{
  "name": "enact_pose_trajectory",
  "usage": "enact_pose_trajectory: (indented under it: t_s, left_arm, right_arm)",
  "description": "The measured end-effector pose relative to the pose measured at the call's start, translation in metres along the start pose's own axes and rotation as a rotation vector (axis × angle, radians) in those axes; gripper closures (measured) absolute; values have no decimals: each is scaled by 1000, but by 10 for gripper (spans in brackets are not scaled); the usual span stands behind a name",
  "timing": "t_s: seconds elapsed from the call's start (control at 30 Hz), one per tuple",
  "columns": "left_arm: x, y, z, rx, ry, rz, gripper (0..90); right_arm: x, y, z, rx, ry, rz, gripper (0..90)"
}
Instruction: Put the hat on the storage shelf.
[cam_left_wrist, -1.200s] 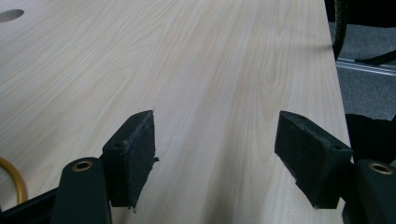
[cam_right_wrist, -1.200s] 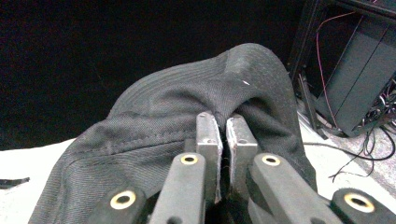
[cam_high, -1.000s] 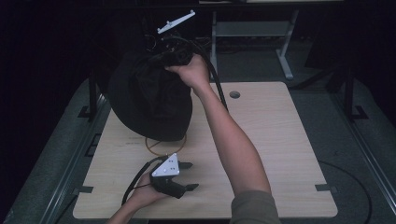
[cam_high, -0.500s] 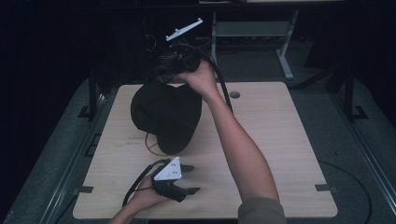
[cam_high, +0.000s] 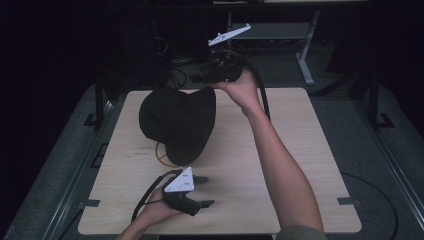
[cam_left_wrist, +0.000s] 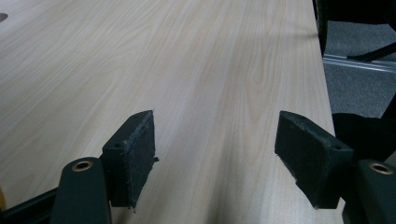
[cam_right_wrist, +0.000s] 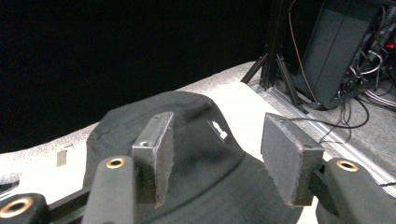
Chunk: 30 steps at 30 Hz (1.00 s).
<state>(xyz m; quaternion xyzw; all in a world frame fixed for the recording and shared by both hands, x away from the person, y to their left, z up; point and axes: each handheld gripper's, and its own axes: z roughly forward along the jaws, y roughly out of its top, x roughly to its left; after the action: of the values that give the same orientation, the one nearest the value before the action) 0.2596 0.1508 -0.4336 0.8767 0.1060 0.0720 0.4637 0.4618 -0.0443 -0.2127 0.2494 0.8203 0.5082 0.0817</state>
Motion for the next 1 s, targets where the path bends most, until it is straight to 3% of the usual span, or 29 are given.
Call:
enact_pose_trajectory:
  t_s: [1.0]
  left_arm:
    - [0,-3,3,9,-9,-14,281]
  right_arm:
    - [-14,-62,-60,-21,-65,74,314]
